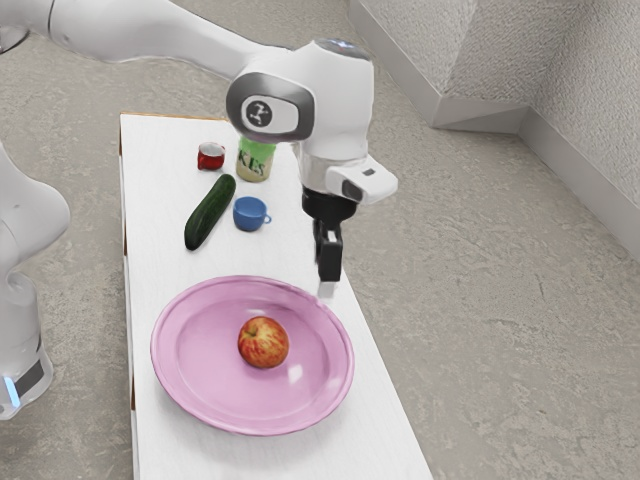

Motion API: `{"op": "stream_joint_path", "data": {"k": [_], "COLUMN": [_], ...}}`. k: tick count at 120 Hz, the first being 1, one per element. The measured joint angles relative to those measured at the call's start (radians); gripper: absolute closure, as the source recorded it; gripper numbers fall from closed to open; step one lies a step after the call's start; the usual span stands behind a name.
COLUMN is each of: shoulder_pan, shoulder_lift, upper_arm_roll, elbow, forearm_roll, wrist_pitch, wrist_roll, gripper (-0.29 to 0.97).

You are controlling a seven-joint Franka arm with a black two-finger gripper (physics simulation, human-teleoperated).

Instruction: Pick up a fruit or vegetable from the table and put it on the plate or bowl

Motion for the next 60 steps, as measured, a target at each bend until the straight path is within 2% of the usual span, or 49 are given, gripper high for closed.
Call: {"op": "stream_joint_path", "data": {"k": [27,60], "shoulder_pan": [-0.006,-0.038], "shoulder_lift": [-0.002,-0.007], "upper_arm_roll": [0.095,0.131], "elbow": [0.055,0.051], "forearm_roll": [0.07,0.091], "wrist_pitch": [-0.289,-0.41], "wrist_roll": [-0.009,-0.017], "gripper": [0.02,0.02]}}
